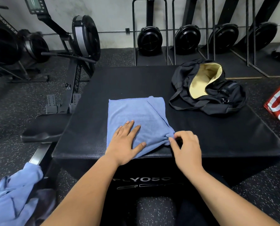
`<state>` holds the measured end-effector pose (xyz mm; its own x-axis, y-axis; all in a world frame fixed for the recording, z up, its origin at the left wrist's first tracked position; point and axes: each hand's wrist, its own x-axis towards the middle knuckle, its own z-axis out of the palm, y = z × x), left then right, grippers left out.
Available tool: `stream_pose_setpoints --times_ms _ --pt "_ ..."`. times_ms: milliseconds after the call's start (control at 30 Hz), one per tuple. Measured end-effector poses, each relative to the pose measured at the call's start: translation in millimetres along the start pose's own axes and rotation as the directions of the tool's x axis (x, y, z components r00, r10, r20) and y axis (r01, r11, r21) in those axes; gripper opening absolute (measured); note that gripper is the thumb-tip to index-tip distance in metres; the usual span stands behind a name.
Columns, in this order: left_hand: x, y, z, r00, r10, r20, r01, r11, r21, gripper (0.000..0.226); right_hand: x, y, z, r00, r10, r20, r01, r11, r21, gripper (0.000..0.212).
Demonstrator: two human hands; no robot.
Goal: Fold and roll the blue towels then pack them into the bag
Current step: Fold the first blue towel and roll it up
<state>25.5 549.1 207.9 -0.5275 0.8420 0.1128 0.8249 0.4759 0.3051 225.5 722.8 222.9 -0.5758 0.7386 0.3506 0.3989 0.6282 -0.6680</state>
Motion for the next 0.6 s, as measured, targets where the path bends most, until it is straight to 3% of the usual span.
stream_pose_setpoints --times_ms 133,233,433,533,600 --pt "0 0 0 1.000 0.001 -0.006 -0.001 1.000 0.009 0.085 23 9 -24 0.998 0.001 -0.059 0.005 0.995 0.102 0.009" --pt "-1 0 -1 1.000 0.004 -0.010 -0.004 1.000 0.006 0.086 30 12 -33 0.997 0.021 0.071 -0.036 0.976 0.216 0.015" --pt "-2 2 -1 1.000 0.015 -0.013 -0.014 0.999 0.031 0.086 23 22 -39 0.962 0.067 0.265 -0.143 0.949 0.282 0.032" --pt "-2 1 -1 1.000 0.022 -0.009 -0.022 0.999 0.035 0.085 21 24 -44 0.949 0.040 0.312 -0.151 0.927 0.343 0.036" --pt "-1 1 -1 1.000 0.027 0.004 -0.027 0.998 0.051 0.086 21 27 -44 0.947 0.056 0.317 -0.153 0.945 0.289 0.036"
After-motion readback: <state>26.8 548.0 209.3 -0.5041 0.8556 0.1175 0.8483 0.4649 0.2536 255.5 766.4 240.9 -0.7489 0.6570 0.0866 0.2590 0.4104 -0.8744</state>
